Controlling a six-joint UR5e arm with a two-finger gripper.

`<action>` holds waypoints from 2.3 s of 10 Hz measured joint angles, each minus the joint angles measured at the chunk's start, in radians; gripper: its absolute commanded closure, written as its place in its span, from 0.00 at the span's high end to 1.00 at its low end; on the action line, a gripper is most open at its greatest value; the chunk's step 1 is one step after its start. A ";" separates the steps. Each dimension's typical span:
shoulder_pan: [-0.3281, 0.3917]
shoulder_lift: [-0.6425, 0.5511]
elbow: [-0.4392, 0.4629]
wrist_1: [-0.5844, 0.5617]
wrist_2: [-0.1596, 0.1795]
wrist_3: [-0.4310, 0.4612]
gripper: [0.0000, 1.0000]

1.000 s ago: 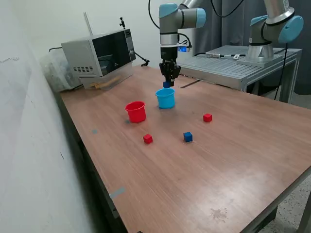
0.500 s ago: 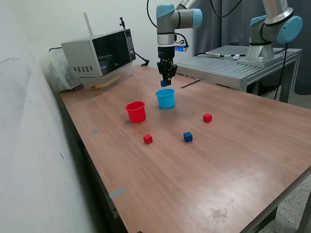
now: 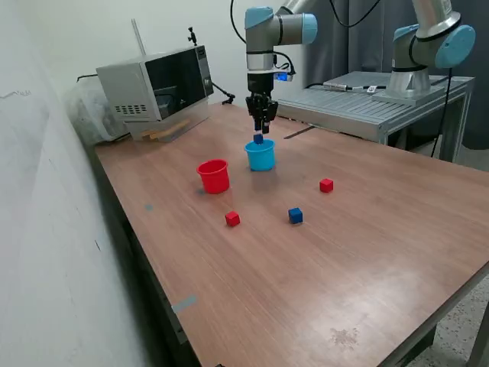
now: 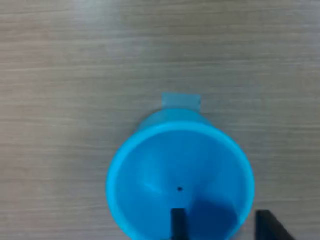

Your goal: Place red objects in the red bin, and blue objects in the blue bin.

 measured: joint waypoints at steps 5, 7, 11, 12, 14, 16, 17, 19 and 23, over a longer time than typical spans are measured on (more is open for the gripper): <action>-0.013 -0.002 0.000 0.000 -0.002 -0.001 1.00; 0.011 -0.033 0.006 0.014 -0.006 0.005 1.00; 0.211 -0.138 0.009 0.102 -0.013 0.094 1.00; 0.266 -0.160 -0.002 0.121 -0.013 0.145 1.00; 0.358 -0.183 -0.043 0.161 -0.013 0.246 1.00; 0.418 -0.174 -0.104 0.183 -0.014 0.362 1.00; 0.440 -0.150 -0.144 0.188 -0.014 0.425 1.00; 0.476 -0.061 -0.250 0.194 -0.018 0.534 1.00; 0.504 0.188 -0.441 0.189 -0.044 0.655 1.00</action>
